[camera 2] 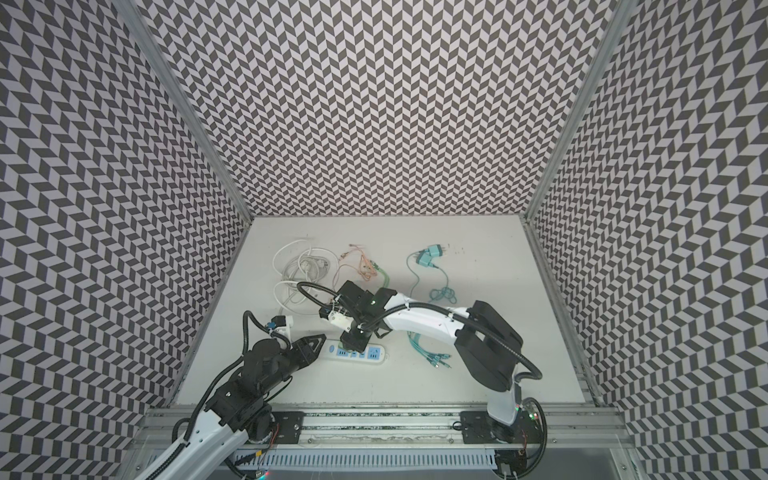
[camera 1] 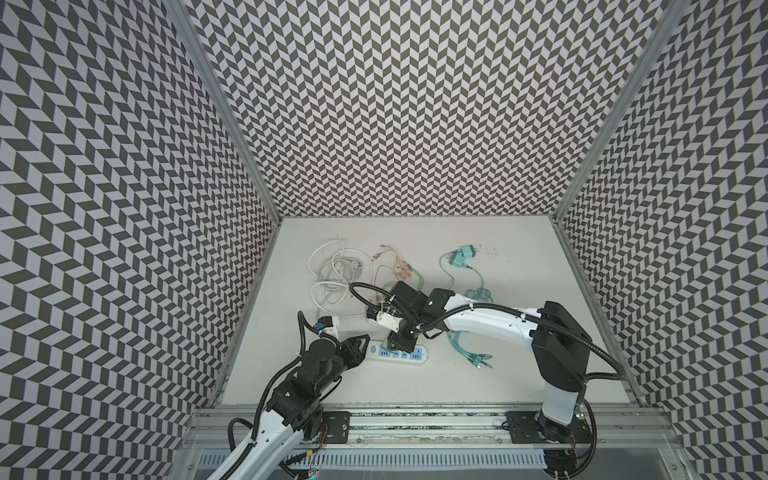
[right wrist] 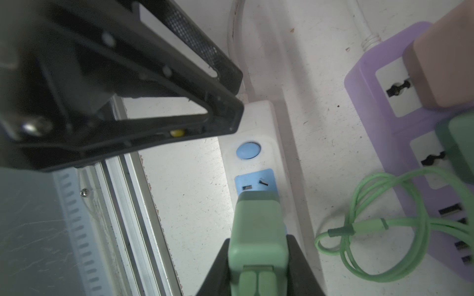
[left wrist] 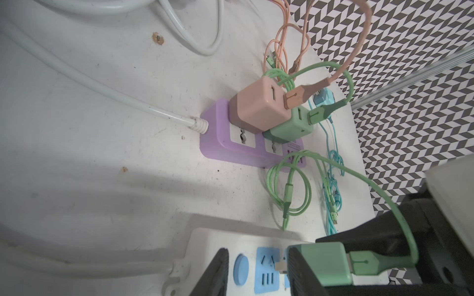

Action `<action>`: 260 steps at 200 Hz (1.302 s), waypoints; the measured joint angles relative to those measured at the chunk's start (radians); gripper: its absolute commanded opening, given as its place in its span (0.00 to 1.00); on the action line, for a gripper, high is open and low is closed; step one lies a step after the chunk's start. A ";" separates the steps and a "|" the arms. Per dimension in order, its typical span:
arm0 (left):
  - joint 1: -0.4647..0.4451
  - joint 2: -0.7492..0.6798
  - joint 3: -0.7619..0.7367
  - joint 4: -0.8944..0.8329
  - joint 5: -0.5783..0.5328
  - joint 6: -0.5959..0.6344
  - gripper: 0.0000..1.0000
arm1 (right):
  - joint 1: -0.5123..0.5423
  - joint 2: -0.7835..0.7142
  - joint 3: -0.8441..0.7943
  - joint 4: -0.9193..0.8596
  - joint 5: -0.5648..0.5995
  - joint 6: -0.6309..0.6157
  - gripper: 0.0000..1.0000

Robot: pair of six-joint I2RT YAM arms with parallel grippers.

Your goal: Insert the plug

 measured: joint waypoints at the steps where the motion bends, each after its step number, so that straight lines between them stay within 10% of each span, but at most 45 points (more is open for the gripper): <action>1: 0.000 0.000 0.000 0.002 0.001 0.000 0.40 | 0.000 0.001 0.002 -0.001 0.001 -0.001 0.15; 260: -0.069 0.221 0.039 -0.096 -0.088 -0.055 0.38 | 0.051 0.078 0.122 -0.100 0.060 -0.068 0.14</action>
